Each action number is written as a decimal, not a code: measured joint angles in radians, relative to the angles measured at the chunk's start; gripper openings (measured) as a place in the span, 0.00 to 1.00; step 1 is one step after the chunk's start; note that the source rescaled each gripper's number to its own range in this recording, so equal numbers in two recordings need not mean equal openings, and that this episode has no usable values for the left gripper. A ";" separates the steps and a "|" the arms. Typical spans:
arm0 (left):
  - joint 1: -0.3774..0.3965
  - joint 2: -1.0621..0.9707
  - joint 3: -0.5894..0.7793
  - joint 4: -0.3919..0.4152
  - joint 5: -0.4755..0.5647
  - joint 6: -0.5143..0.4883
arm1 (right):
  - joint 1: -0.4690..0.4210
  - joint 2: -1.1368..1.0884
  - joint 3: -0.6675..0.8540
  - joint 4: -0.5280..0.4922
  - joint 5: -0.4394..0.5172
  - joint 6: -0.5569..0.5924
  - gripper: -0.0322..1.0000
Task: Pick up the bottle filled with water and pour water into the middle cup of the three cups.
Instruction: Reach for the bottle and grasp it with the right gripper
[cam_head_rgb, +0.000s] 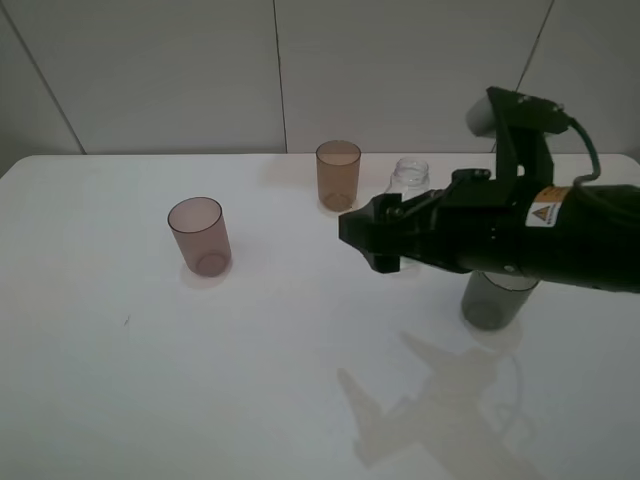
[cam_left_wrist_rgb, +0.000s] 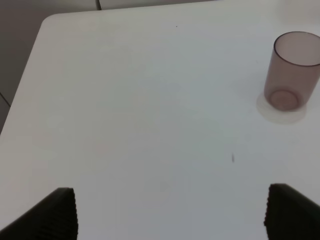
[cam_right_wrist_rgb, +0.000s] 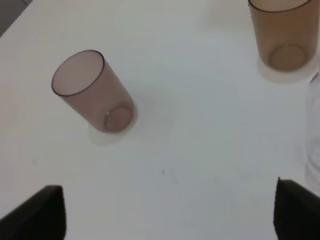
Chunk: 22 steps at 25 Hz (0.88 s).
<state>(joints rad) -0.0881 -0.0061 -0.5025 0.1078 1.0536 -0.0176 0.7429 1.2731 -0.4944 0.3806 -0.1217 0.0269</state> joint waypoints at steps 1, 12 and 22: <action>0.000 0.000 0.000 0.000 0.000 0.000 | 0.012 0.022 0.009 0.065 -0.029 -0.062 1.00; 0.000 0.000 0.000 0.000 0.000 0.000 | 0.241 0.255 0.016 0.603 -0.448 -0.494 1.00; 0.000 0.000 0.000 0.000 0.000 0.000 | 0.257 0.407 -0.017 0.726 -0.714 -0.487 1.00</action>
<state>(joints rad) -0.0881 -0.0061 -0.5025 0.1078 1.0536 -0.0176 1.0003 1.6804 -0.5113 1.1066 -0.8355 -0.4596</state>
